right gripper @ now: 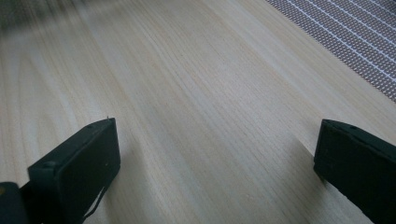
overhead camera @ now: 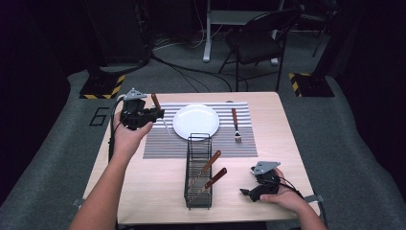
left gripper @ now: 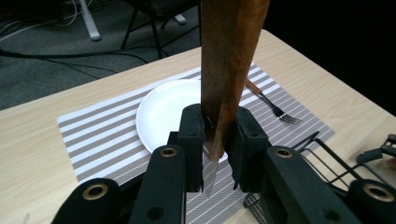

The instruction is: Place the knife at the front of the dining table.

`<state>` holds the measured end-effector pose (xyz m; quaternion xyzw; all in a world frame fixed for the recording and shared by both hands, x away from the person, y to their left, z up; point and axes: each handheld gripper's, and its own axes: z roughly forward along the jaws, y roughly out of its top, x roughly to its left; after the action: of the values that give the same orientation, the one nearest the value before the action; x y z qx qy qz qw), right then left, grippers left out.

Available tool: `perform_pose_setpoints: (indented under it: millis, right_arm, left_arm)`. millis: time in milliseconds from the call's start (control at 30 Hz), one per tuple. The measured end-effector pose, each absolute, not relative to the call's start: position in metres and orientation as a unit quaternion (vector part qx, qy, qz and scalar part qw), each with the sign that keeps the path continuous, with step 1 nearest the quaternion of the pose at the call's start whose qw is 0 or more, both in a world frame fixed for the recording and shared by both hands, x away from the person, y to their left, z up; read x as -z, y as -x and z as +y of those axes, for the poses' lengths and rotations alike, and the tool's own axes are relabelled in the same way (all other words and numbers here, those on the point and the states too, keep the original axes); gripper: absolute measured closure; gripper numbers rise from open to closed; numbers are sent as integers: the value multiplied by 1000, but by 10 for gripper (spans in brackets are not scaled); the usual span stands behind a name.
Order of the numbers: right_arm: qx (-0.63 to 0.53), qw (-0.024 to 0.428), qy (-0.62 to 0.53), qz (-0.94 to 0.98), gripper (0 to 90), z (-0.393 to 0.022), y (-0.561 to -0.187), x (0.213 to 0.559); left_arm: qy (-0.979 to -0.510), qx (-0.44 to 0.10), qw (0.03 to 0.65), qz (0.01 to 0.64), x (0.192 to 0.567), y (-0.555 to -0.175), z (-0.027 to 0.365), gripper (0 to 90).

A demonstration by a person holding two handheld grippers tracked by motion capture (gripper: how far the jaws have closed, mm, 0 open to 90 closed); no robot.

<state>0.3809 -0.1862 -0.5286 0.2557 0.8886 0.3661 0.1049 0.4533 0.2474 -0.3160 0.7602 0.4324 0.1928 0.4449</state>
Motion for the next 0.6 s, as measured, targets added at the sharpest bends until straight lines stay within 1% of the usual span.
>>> perform_pose_setpoints:
  millis: [333, 600]
  right_arm:
    - [-368, 107, -254, 888, 0, -186, -381, 529]
    - [-368, 107, -255, 888, 0, -186, -381, 529]
  left_arm:
    - [-749, -198, 435, 458, 333, -464, 257, 763]
    - [-742, -199, 419, 484, 354, -473, 269, 764]
